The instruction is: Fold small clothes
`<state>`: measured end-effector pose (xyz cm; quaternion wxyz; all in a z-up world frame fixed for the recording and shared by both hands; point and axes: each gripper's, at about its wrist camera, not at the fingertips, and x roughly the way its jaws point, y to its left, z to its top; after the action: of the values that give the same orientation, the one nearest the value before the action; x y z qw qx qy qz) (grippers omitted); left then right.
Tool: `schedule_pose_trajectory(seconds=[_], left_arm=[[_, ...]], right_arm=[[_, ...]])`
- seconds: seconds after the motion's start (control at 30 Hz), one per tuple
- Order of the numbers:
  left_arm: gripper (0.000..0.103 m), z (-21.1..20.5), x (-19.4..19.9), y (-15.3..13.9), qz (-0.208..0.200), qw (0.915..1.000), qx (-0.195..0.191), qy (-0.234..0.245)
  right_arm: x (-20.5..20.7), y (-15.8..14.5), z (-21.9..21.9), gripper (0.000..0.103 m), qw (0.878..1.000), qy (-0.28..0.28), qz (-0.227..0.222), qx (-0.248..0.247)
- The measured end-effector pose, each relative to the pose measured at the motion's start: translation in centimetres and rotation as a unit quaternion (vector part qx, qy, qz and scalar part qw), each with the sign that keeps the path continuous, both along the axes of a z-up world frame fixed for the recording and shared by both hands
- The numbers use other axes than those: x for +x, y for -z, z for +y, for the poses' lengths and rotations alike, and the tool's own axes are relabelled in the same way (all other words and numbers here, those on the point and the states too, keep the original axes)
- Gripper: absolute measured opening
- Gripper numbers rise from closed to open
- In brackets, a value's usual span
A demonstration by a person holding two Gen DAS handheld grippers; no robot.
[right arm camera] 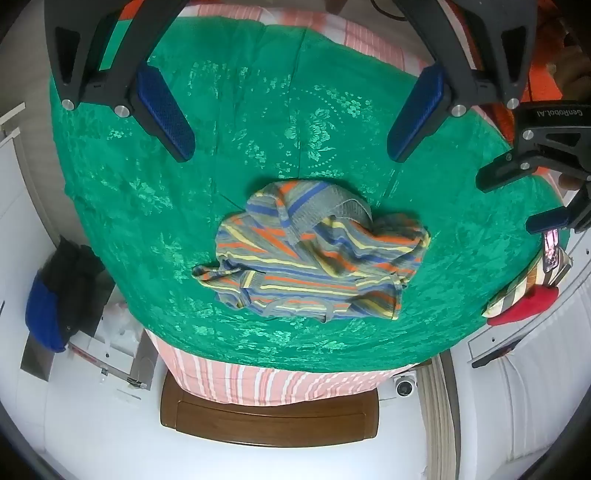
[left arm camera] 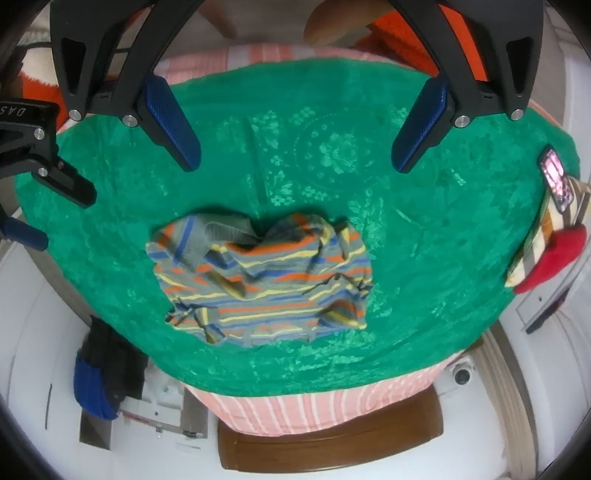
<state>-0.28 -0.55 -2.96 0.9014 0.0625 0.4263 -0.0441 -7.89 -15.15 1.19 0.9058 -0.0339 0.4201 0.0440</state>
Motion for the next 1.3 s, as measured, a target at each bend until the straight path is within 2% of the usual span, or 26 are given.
schedule_pose_trajectory(seconds=[0.6, 0.9, 1.13, 1.3], left_arm=[[0.103, 0.3, 0.0, 0.9, 0.013, 0.9999, -0.003, -0.003], [0.103, 0.3, -0.1, 1.1, 0.016, 0.9999, -0.005, -0.004], [0.103, 0.3, -0.1, 1.1, 0.014, 0.9999, -0.006, -0.004], [0.103, 0.4, -0.2, 1.1, 0.015, 0.9999, -0.006, -0.004]], right_arm=[[0.1, 1.1, -0.1, 0.103, 1.000, 0.007, 0.019, 0.005], [0.0, 1.1, -0.2, 0.103, 1.000, 0.008, -0.001, -0.006], [0.0, 1.1, -0.3, 0.103, 1.000, 0.010, 0.022, 0.015], [0.0, 1.1, -0.3, 0.103, 1.000, 0.010, 0.022, 0.009]])
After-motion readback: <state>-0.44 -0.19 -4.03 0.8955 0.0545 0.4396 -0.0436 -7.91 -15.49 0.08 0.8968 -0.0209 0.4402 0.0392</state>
